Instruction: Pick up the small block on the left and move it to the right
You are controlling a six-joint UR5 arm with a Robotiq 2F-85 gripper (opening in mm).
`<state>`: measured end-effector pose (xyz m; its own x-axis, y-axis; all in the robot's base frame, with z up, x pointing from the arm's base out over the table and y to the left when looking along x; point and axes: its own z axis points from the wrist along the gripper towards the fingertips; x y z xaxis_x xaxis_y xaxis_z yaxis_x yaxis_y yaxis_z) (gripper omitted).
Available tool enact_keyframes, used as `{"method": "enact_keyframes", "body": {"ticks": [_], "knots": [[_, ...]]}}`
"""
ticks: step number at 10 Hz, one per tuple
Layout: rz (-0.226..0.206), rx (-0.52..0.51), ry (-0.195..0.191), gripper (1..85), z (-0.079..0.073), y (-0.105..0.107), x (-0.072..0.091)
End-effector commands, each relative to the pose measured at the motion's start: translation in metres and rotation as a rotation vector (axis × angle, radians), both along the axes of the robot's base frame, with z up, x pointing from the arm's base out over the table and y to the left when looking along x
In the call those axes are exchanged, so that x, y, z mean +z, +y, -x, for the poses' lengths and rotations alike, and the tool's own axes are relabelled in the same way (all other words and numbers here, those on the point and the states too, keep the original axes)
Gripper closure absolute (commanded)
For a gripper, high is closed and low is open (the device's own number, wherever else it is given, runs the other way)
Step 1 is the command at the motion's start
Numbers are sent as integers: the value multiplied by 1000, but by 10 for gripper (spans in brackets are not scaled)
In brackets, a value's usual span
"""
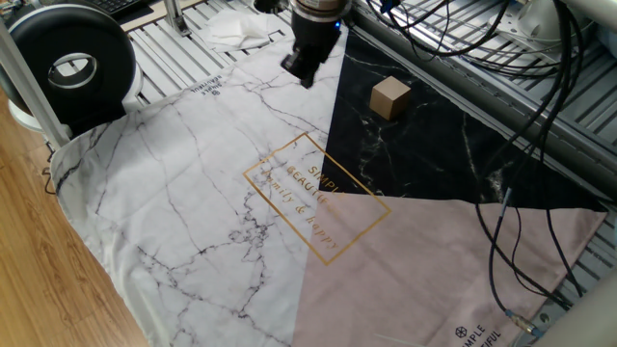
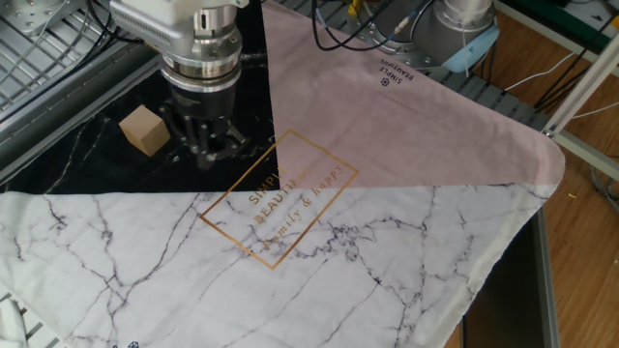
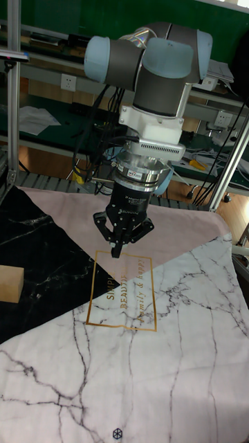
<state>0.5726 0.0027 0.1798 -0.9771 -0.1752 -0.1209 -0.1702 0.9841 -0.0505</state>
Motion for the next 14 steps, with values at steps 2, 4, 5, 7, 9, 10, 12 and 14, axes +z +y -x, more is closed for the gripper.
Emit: {"method": "enact_keyframes", "body": {"ticks": [2, 4, 5, 7, 9, 10, 12, 14], "knots": [[-58, -44, -58, 847, -14, 13, 3], [-35, -50, -25, 847, -5, 7, 1], [-39, -60, 12, 847, 4, 8, 0], [10, -13, 51, 847, 14, -3, -1], [36, 81, 54, 847, 14, -7, 0], [-73, 145, 95, 847, 26, 22, -1], [-164, 162, 117, 847, 32, 42, 3], [-177, 235, 163, 847, 18, 2, 3]]}}
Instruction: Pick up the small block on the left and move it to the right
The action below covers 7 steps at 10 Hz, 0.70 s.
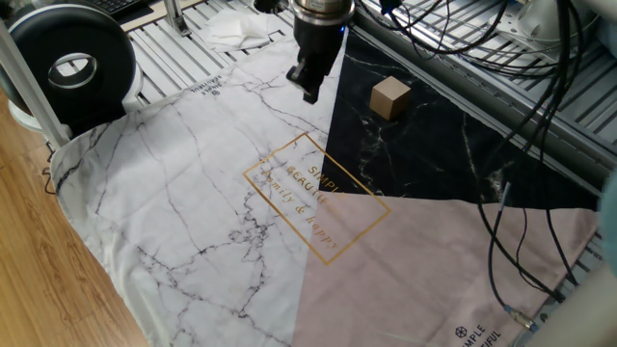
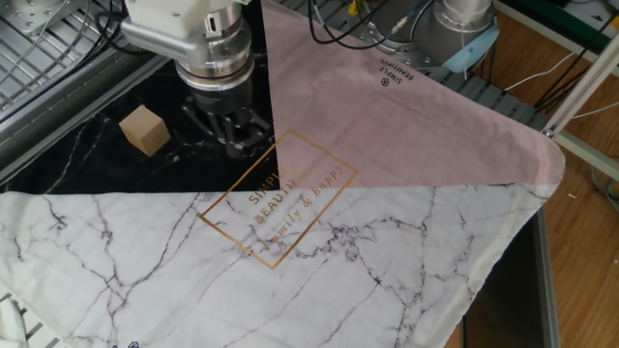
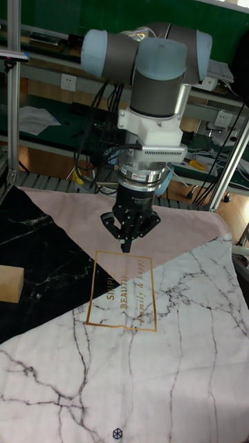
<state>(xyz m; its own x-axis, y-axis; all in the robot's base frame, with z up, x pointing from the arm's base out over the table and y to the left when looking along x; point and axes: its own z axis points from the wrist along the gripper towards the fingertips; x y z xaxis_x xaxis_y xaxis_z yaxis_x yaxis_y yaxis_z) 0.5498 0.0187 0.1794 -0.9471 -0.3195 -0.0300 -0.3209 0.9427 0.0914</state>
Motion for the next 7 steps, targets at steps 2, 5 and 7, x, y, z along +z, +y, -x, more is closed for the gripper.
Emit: {"method": "enact_keyframes", "body": {"ticks": [2, 5, 7], "knots": [[-4, 135, 38, 847, -22, -73, -23], [202, 124, -56, 847, -65, -162, -89], [213, 167, -7, 847, -53, -178, -107]]}}
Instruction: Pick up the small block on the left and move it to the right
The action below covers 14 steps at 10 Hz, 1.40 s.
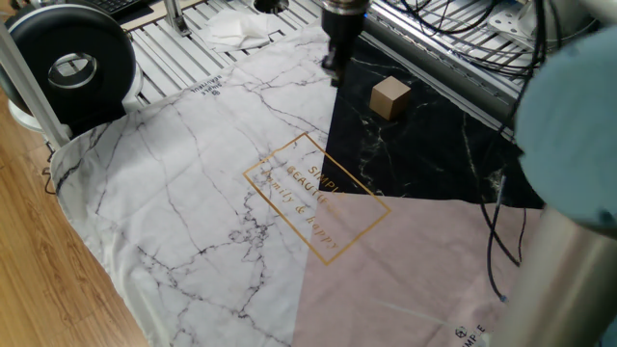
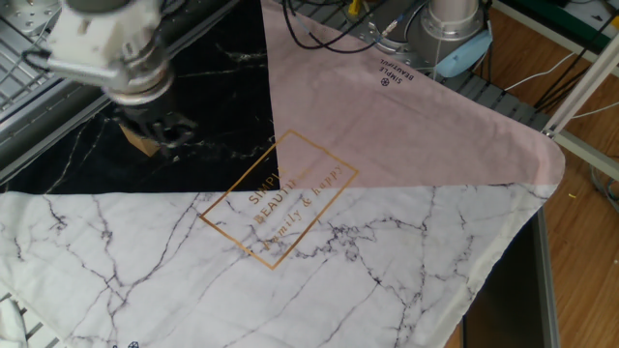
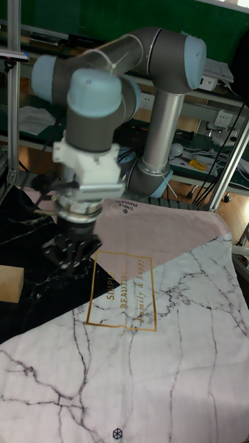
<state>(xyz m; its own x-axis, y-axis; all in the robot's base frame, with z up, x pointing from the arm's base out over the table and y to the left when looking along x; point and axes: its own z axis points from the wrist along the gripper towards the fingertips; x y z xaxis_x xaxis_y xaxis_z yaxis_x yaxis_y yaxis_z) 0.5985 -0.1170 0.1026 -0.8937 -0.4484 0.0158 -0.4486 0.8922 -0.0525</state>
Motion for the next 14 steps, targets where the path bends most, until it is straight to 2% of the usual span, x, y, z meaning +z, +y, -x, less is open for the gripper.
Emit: {"method": "enact_keyframes", "body": {"ticks": [1, 3, 4, 5, 6, 8, 10, 11, 12, 13, 14], "knots": [[78, -17, -7, 847, -6, -46, -30], [119, -96, -46, 840, -13, -58, -28], [11, -172, -63, 847, -18, -31, -31], [-82, -244, -52, 827, -17, -7, -32], [-99, -284, -37, 763, -13, -2, -32], [88, -359, -69, 747, -13, -52, -29], [35, -345, -63, 703, -14, -38, -31], [58, -322, -63, 710, -13, -44, -30], [65, -295, -82, 753, -18, -46, -29], [53, -253, -99, 627, -24, -43, -29], [21, -176, -135, 237, -36, -35, -29]]}}
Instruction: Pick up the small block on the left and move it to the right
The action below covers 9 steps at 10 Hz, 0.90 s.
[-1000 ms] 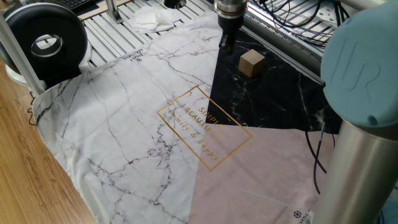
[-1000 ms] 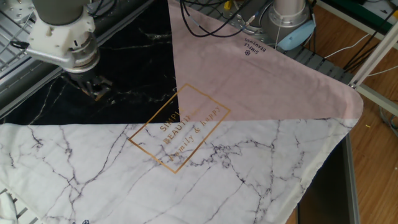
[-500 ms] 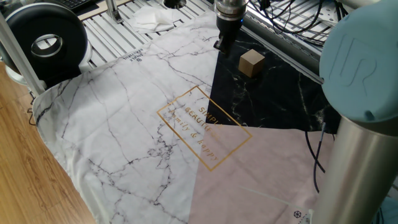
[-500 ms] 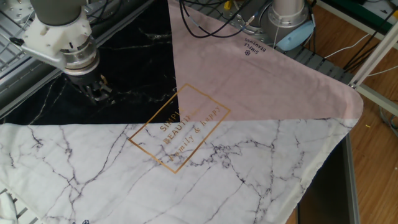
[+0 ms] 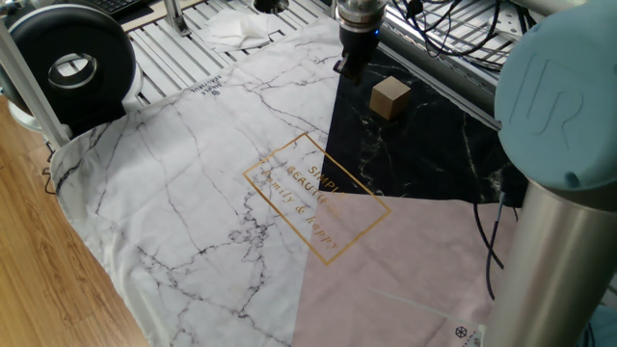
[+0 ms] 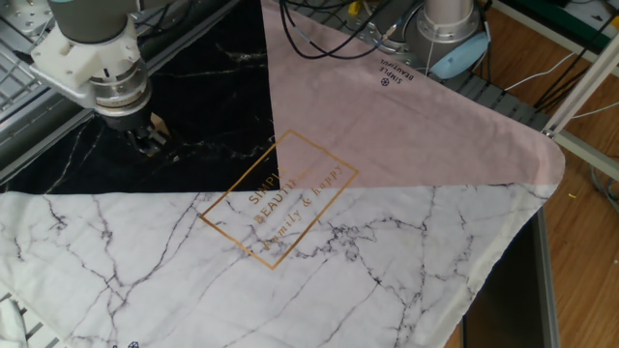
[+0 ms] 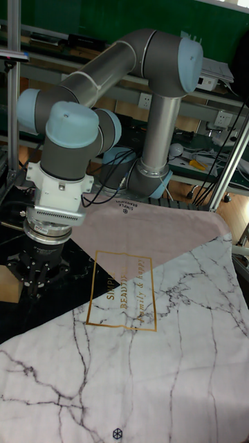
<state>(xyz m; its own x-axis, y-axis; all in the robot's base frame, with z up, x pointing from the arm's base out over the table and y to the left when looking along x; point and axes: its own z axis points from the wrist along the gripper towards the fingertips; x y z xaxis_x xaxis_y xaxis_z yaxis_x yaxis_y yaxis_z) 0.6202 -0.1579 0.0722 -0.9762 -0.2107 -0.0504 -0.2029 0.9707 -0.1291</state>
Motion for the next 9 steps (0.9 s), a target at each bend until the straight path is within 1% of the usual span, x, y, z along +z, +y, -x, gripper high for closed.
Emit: {"method": "enact_keyframes", "body": {"ticks": [1, 2, 3, 4, 5, 6, 7, 8, 9], "knots": [[-26, 102, -63, 7, -19, 3, 0], [34, 89, -74, 7, -25, -23, 2], [12, 74, -32, 7, -15, -29, -1], [-6, 56, 22, 7, -3, -41, -5], [0, 60, 42, 7, 1, -60, -8], [-2, 29, 59, 7, 12, -72, -13], [3, 1, 68, 7, 21, -81, -19], [-11, -12, 79, 7, 25, -82, -21], [-70, -56, 75, 7, 25, -68, -22]]}}
